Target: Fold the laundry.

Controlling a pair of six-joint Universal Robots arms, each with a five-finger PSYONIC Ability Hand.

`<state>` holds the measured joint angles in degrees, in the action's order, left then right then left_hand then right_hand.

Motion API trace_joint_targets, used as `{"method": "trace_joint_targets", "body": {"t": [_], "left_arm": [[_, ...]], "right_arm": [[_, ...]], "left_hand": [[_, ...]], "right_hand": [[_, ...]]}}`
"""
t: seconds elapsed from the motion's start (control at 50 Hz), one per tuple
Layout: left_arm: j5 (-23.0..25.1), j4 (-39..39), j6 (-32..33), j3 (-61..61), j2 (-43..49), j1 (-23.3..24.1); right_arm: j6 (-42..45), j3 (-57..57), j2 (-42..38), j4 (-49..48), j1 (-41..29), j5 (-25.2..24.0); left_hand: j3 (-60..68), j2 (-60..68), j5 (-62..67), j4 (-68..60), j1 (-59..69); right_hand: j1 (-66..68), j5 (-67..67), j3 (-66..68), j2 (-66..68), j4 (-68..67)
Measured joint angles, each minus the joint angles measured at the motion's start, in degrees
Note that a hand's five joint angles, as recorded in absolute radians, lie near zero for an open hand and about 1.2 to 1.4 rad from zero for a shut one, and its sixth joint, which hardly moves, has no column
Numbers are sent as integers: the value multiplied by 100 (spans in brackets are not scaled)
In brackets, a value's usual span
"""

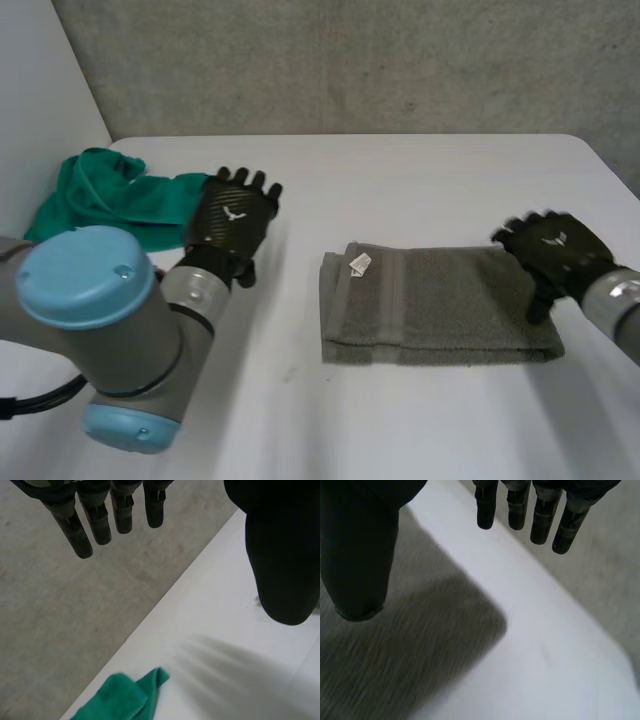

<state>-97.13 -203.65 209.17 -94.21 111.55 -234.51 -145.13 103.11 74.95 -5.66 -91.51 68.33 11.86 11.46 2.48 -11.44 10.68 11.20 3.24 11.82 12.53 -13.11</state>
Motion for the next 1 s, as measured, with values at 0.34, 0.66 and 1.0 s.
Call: {"method": "trace_joint_targets", "body": {"t": [0.34, 0.66, 1.0], "left_arm": [[-8, 26, 11, 130, 297, 348], [0, 45, -10, -297, -171, 180], [12, 45, -17, -369, -169, 174]], "right_arm": [[208, 402, -403, 401, 1106, -770], [-372, 193, -393, 448, 850, -671], [-431, 416, -466, 358, 842, -691]], "left_hand": [[0, 0, 0, 0, 0], [0, 0, 0, 0, 0], [0, 0, 0, 0, 0]], "right_hand": [[4557, 5324, 5582, 5451, -5480], [1354, 1493, 1562, 1568, -1442], [2254, 2468, 2768, 2711, -2530]]}}
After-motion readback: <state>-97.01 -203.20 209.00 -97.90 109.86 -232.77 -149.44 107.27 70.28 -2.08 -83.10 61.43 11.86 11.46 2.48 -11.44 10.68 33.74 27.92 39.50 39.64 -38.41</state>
